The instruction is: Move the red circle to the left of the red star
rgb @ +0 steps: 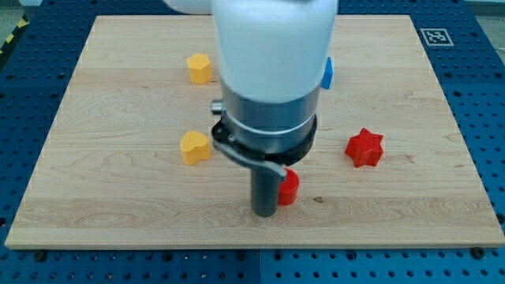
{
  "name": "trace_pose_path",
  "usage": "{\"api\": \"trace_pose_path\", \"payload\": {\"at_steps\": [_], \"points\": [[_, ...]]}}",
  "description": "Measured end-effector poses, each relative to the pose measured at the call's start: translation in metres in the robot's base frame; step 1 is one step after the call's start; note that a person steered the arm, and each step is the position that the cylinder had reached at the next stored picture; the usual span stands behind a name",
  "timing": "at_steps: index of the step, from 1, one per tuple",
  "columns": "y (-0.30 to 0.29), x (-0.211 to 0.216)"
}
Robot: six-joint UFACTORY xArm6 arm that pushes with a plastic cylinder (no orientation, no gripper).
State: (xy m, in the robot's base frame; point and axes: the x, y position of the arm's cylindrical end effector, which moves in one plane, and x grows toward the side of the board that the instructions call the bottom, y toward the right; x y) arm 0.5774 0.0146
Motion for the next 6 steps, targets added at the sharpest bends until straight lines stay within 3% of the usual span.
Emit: {"api": "trace_pose_path", "payload": {"at_steps": [1, 6], "points": [[0.013, -0.015], [0.055, 0.0]]}}
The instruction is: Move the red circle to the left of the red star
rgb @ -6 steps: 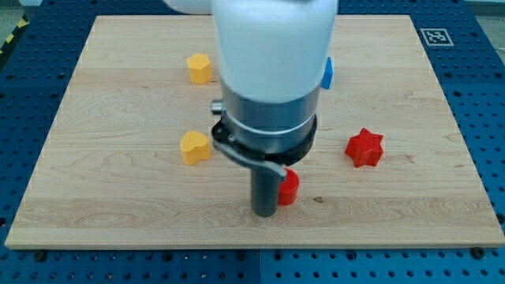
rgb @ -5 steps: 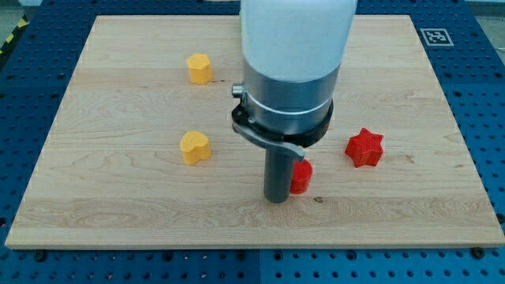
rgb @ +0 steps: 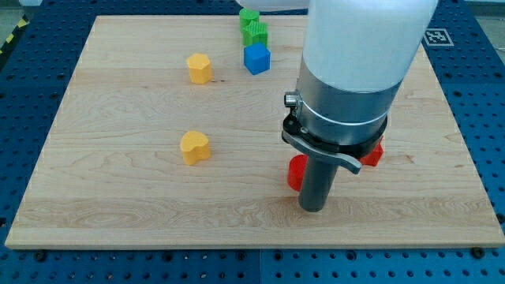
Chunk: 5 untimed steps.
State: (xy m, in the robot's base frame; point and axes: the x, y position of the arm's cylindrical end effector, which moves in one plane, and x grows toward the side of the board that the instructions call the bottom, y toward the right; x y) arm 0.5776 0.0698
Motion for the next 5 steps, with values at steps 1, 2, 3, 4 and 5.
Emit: {"api": "trace_pose_path", "payload": {"at_steps": [1, 2, 3, 4, 5], "points": [[0.0, 0.0], [0.0, -0.005], [0.0, -0.019], [0.0, -0.03], [0.0, -0.039]]}}
